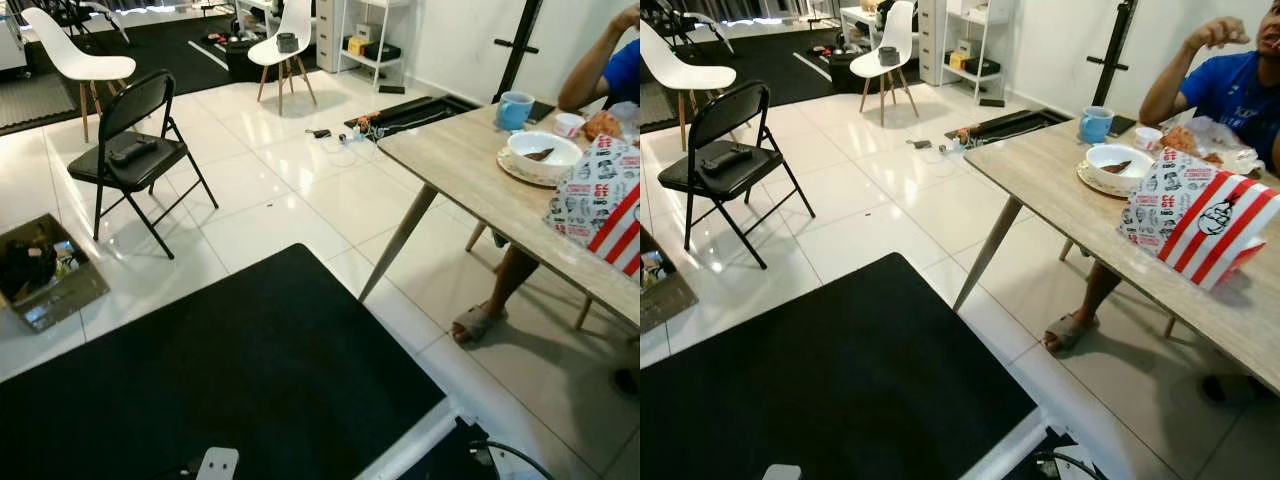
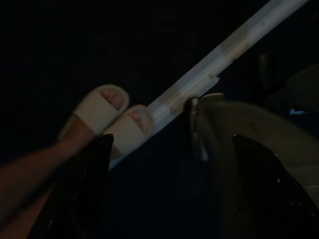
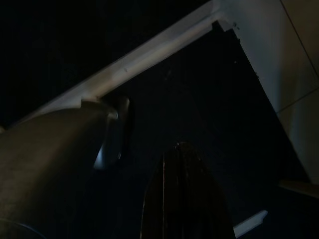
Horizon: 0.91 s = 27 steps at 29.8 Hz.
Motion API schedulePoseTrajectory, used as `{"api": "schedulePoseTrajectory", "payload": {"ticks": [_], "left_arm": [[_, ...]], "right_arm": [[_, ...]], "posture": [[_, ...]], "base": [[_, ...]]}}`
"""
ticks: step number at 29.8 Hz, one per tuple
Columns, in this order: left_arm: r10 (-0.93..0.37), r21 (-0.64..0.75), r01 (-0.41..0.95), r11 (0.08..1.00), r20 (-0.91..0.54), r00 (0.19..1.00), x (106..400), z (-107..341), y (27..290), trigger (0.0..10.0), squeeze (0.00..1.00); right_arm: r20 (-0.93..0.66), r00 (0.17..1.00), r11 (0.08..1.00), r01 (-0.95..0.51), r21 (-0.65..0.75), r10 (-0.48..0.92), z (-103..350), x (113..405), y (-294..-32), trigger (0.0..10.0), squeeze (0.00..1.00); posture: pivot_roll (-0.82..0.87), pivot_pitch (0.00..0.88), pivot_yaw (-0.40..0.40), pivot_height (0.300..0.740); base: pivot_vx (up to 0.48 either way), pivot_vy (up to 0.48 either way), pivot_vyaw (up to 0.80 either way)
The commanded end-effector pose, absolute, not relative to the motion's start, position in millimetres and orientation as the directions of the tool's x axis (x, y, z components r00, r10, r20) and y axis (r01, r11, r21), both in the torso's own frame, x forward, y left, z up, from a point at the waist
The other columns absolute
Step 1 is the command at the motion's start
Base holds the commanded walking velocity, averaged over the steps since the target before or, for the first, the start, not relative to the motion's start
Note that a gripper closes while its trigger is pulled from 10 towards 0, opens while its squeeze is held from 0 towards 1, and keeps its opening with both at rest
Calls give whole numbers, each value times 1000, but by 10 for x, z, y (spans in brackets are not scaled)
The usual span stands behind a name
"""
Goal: Restocking fridge
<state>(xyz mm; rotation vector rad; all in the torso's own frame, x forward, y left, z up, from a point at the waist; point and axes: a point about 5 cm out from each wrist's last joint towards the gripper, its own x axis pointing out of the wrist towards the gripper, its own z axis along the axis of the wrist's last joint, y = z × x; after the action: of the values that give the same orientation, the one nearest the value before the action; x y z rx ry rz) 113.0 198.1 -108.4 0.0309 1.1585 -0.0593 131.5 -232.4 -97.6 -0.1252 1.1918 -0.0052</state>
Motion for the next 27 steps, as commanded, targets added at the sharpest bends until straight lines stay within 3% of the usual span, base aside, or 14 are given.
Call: {"api": "schedulePoseTrajectory", "payload": {"ticks": [1,3,27], "left_arm": [[-36,-8,73,997,-923,383,1086,-1099,1967,10000,0],[-36,-8,74,997,-924,382,1082,-1100,1969,10000,0],[-36,-7,75,997,-922,385,1098,-1095,1971,10000,0]], "right_arm": [[-929,364,993,-60,-100,-71,-981,1296,-2330,10000,0],[-928,367,994,-56,-99,-71,-980,1299,-2330,10000,0],[-926,369,994,-47,-103,-78,-980,1303,-2327,10000,0]], "posture": [[-20,0,19,740],[-20,0,19,740],[-19,0,24,740]], "base": [[259,0,-800],[259,0,-788],[258,0,0]]}}
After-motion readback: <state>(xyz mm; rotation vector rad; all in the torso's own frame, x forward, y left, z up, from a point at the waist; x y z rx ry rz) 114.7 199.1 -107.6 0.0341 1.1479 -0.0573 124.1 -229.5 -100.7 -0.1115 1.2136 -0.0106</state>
